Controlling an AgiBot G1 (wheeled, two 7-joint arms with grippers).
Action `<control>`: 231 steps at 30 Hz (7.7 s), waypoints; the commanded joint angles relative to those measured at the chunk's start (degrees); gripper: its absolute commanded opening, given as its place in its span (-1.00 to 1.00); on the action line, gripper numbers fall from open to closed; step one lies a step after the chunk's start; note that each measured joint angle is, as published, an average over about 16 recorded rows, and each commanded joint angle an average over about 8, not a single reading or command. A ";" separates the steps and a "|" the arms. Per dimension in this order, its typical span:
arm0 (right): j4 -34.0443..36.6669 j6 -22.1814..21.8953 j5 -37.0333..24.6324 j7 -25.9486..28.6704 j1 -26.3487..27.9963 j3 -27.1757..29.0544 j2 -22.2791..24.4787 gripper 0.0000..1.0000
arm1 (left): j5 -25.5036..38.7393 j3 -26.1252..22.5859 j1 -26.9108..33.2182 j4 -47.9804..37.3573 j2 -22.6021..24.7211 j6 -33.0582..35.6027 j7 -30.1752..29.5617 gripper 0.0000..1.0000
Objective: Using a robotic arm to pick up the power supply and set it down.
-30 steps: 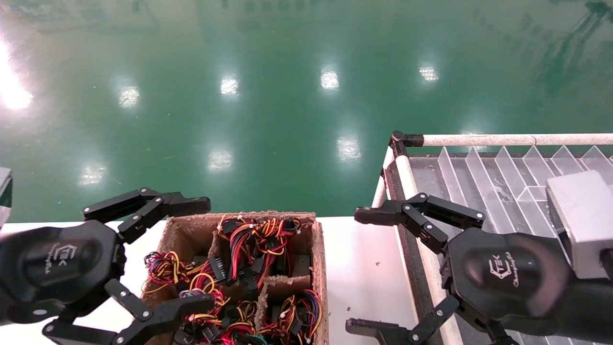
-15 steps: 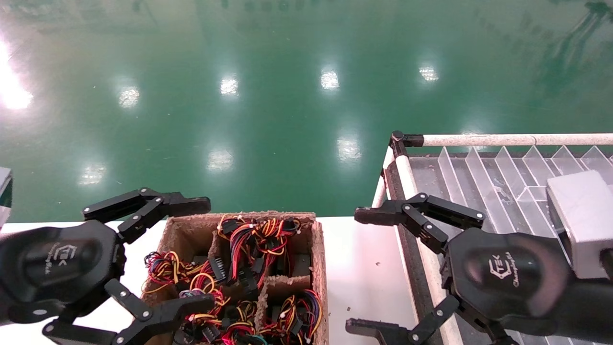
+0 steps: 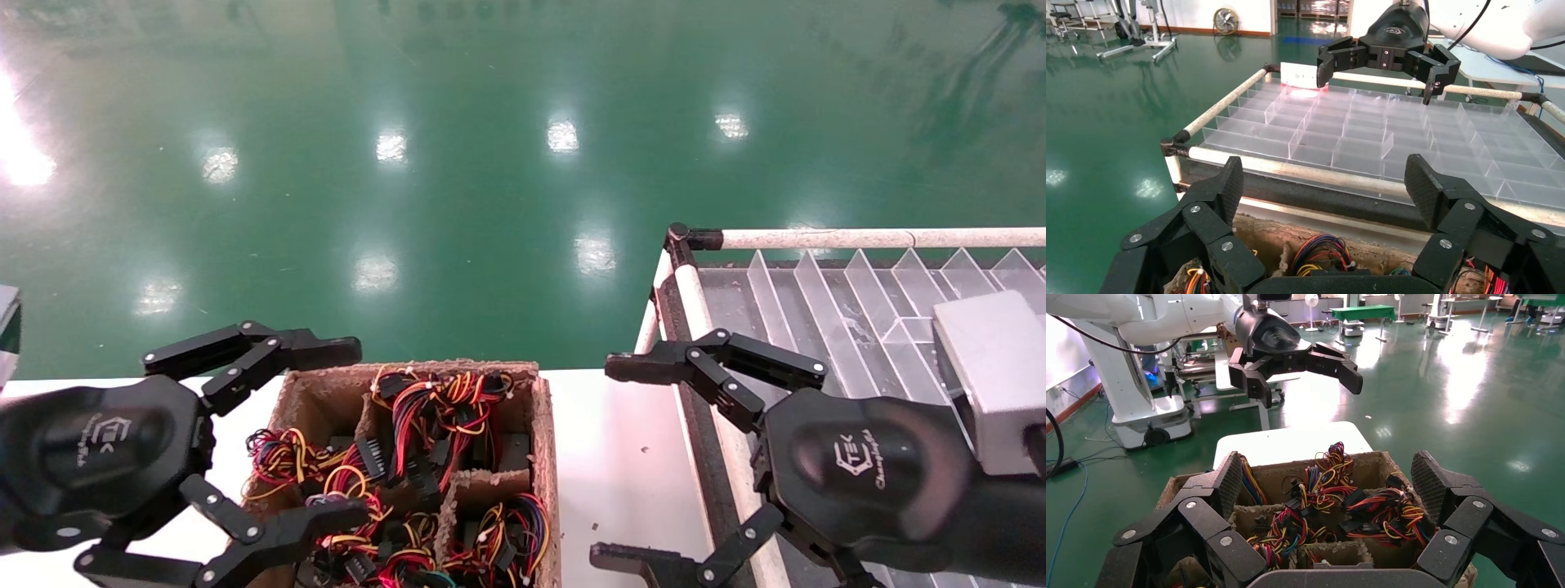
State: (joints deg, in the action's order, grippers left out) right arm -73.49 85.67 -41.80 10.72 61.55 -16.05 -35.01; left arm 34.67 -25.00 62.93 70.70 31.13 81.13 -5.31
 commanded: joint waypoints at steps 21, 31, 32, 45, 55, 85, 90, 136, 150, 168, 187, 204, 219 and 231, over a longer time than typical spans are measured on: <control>1.63 -1.15 -2.34 -1.46 0.99 -1.45 -3.17 1.00 | 0.00 0.00 0.00 0.00 0.00 0.00 0.00 -1.00; 4.53 -2.20 -6.13 -2.23 3.16 -3.20 -5.37 1.00 | 0.00 0.00 0.00 0.00 0.00 0.00 0.00 -1.00; 4.88 -2.25 -6.49 -2.33 3.33 -3.40 -5.63 1.00 | 0.00 0.00 0.00 0.00 0.00 0.00 0.00 -1.00; 9.65 -4.42 -13.50 -3.88 6.51 -6.90 -10.04 1.00 | 0.00 0.00 0.00 0.00 0.00 0.00 0.00 -1.00; 17.13 -7.36 -19.68 -7.96 9.87 -9.90 -16.34 0.63 | 0.00 0.00 0.00 0.00 0.00 0.00 0.00 -1.00; 31.30 -5.81 -25.27 -16.50 15.72 -13.67 -24.45 -1.00 | 0.00 0.00 0.00 0.00 0.00 0.00 0.00 -1.00; 31.56 -5.95 -25.75 -17.01 15.83 -13.86 -24.47 -1.00 | 0.00 0.00 0.00 0.00 0.00 0.00 0.00 -1.00; 36.33 0.96 -13.10 -11.98 19.05 -7.31 -22.58 -1.00 | 0.00 0.00 0.00 0.00 0.00 0.00 0.00 -1.00; 32.54 0.10 -7.53 -8.78 21.48 -3.53 -20.47 -1.00 | 0.00 0.00 0.00 0.00 0.00 0.00 0.00 -1.00; 33.52 -4.66 -8.49 -10.06 28.50 -0.45 -13.82 -1.00 | 0.00 0.00 0.00 0.00 0.00 0.00 0.00 -1.00; 48.42 -4.45 -16.54 -16.00 33.53 -2.55 -5.20 -1.00 | 0.00 0.00 0.00 0.00 0.00 0.00 0.00 -1.00; 64.97 -6.81 -19.82 -23.58 38.17 -4.06 -6.87 -1.00 | 0.00 0.00 0.00 0.00 0.00 0.00 0.00 -1.00; 70.68 -17.98 -21.79 -27.89 41.24 -4.97 -9.19 -1.00 | 0.00 -0.01 0.00 0.00 0.00 0.00 0.00 -1.00; 71.50 -21.07 -22.29 -29.95 42.80 -5.26 -11.15 -1.00 | 0.00 -0.01 0.00 0.00 0.00 0.00 0.00 -1.00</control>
State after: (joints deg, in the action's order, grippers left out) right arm -1.93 65.07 -64.19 -19.10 104.17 -21.39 -46.21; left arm 34.66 -25.00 62.93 70.70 31.13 81.13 -5.31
